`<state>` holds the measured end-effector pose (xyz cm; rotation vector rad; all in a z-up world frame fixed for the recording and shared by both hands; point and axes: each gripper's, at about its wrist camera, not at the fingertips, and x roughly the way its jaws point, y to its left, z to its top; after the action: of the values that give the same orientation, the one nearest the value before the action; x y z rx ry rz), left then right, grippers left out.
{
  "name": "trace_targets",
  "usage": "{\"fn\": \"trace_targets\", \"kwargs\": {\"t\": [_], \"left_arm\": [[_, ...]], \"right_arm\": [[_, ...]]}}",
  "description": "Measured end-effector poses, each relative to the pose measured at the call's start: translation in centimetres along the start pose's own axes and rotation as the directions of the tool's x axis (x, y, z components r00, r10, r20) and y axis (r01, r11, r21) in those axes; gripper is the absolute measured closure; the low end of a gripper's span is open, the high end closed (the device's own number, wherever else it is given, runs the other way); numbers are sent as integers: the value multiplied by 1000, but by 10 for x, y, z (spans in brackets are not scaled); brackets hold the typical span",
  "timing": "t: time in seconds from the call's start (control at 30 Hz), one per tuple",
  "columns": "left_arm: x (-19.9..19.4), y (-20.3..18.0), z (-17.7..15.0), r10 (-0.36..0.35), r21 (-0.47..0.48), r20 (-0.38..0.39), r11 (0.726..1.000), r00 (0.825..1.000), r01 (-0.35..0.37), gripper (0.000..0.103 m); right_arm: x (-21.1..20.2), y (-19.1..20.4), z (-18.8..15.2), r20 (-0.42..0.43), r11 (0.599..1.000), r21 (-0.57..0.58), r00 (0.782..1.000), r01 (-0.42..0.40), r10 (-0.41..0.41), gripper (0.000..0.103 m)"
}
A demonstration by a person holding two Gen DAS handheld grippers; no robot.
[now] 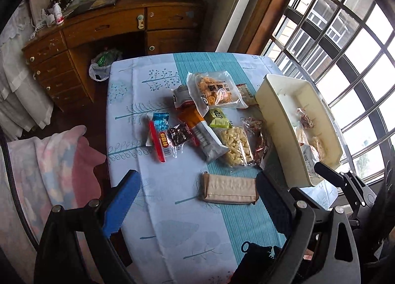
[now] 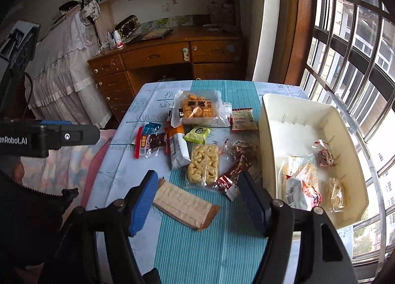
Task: Organize snacks
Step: 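Withdraw both tools from the tray back over the table, then reach the right tool to the brown wafer pack while the left tool reaches the dark chocolate packet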
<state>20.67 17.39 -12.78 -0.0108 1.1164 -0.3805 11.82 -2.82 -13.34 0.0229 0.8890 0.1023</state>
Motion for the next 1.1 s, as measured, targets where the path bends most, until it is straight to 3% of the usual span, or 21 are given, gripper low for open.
{"fn": "trace_targets", "kwargs": {"t": [0.27, 0.63, 1.0, 1.1], "left_arm": [[27, 11, 14, -14, 138, -70, 990, 997, 24, 9], [72, 9, 30, 75, 265, -148, 964, 986, -34, 9], [132, 18, 48, 133, 266, -246, 962, 960, -65, 9], [151, 19, 52, 155, 258, -255, 962, 954, -87, 9]], "right_arm": [[17, 24, -20, -92, 998, -22, 994, 59, -60, 20], [30, 36, -35, -182, 986, -142, 977, 87, -113, 13], [78, 40, -45, -270, 953, -299, 953, 52, -136, 7], [91, 41, -46, -293, 949, -316, 950, 13, -110, 7]]}}
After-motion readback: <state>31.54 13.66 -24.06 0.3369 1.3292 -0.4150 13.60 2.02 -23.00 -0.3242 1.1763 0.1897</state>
